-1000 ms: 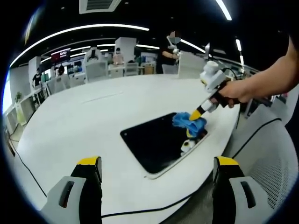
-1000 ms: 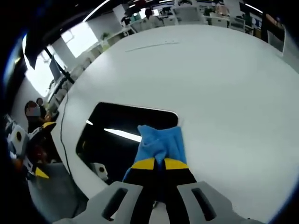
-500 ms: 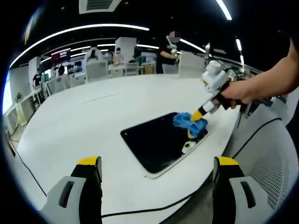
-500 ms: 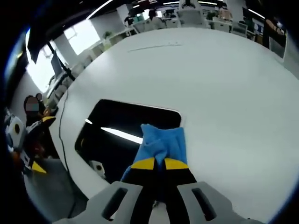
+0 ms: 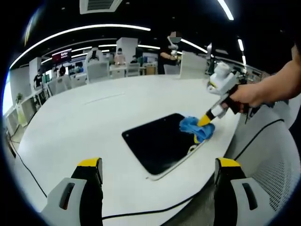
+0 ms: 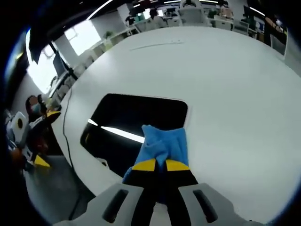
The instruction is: Wipe the mirror surface with the cleaning cloth until all visible marks leave the cleaned area.
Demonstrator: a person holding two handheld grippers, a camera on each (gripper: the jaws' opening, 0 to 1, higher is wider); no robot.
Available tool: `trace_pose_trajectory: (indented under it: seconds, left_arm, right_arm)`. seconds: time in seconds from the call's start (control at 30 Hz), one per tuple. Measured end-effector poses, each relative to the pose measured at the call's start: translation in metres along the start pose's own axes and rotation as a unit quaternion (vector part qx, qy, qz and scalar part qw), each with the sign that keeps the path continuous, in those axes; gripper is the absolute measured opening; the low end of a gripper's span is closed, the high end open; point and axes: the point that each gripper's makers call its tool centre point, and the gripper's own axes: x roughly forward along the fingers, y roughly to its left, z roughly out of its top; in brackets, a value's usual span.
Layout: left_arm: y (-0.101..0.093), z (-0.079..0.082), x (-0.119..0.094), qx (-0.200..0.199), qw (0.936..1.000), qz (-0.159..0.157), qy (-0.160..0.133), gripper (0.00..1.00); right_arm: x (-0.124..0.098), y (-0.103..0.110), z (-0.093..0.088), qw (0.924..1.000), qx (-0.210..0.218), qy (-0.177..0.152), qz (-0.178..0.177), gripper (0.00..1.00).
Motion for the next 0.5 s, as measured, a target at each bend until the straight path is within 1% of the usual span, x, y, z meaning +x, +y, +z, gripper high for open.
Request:
trace_pose_trajectory:
  seconds: [0.13,0.3,0.5]
  left_arm:
    - [0.0,-0.001,0.0,0.001,1.0,-0.001,0.002,1.0]
    - [-0.002,-0.001,0.001,0.002,1.0,-0.004,0.004,1.0]
    - [-0.002,-0.001,0.001,0.003,1.0,-0.004,0.004,1.0]
  right_arm:
    - [-0.004,0.001,-0.007,0.9998,0.02,0.0,0.004,0.0]
    - [-0.006,0.003,-0.012,0.9997,0.024,0.001,0.005,0.0]
    - [-0.005,0.004,-0.012,0.9996,0.026,-0.001,0.003,0.0]
